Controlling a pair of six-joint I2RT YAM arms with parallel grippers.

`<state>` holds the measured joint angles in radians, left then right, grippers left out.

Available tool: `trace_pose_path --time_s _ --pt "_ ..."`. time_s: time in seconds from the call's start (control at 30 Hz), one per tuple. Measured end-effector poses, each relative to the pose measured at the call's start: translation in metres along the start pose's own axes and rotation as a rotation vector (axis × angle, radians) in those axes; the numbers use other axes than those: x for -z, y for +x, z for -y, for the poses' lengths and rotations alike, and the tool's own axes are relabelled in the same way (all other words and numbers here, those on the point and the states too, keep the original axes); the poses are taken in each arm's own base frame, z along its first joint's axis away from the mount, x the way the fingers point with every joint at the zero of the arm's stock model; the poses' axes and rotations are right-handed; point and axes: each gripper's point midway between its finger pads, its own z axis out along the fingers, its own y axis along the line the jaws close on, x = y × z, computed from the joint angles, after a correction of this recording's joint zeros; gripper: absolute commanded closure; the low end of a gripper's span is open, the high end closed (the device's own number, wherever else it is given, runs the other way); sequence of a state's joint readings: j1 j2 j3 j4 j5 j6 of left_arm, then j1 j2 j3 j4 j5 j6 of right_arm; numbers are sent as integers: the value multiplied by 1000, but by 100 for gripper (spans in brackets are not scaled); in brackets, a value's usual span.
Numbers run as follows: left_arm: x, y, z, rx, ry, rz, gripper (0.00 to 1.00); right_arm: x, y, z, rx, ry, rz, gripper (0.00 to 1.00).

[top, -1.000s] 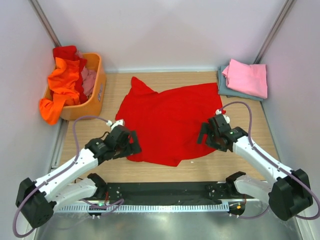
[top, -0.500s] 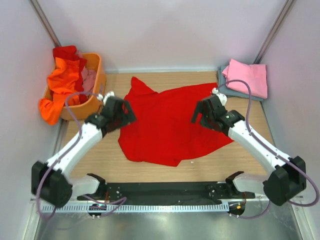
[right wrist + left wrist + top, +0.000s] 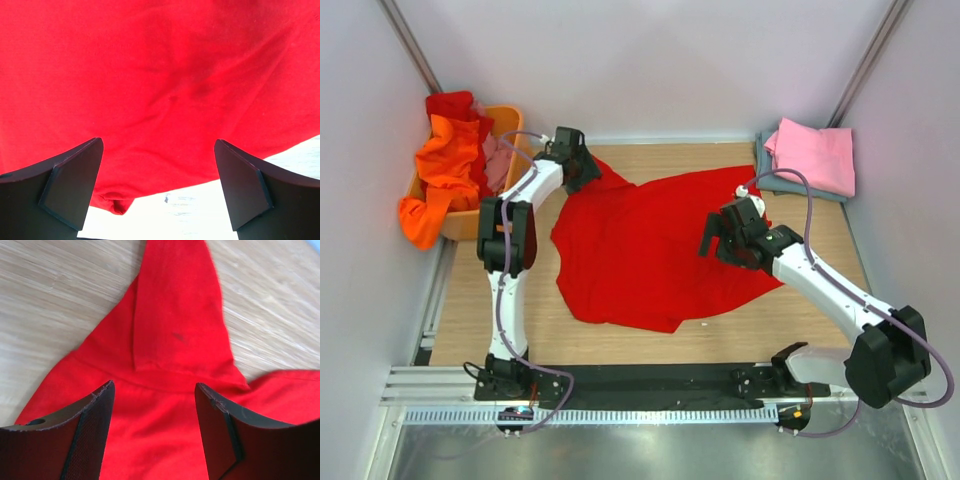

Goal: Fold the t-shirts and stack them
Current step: Flatten the tshirt out

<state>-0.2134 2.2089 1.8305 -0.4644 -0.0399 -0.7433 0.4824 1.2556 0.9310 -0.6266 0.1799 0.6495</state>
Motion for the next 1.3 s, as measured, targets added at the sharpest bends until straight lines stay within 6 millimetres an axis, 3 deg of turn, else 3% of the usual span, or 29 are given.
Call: trace_pose_path --time_s 0.13,0.67,0.8,0.87,1.0,1.2,1.3 --pt "-24 11 -7 1 -25 -39 36 7 -3 1 18 -8 12 0" --pt "-48 12 -4 5 -19 -35 48 15 -6 4 52 -7 30 0" --pt "-56 10 0 5 -12 -30 74 12 -2 8 59 7 24 0" --pt "-59 11 1 6 -11 -31 78 10 1 11 65 15 16 0" --pt "-57 7 7 4 4 -25 100 8 4 15 73 29 11 0" --pt "-51 2 18 -9 27 -12 100 7 2 19 75 43 20 0" --pt "-33 10 15 -25 12 -33 100 8 -3 24 71 64 35 0"
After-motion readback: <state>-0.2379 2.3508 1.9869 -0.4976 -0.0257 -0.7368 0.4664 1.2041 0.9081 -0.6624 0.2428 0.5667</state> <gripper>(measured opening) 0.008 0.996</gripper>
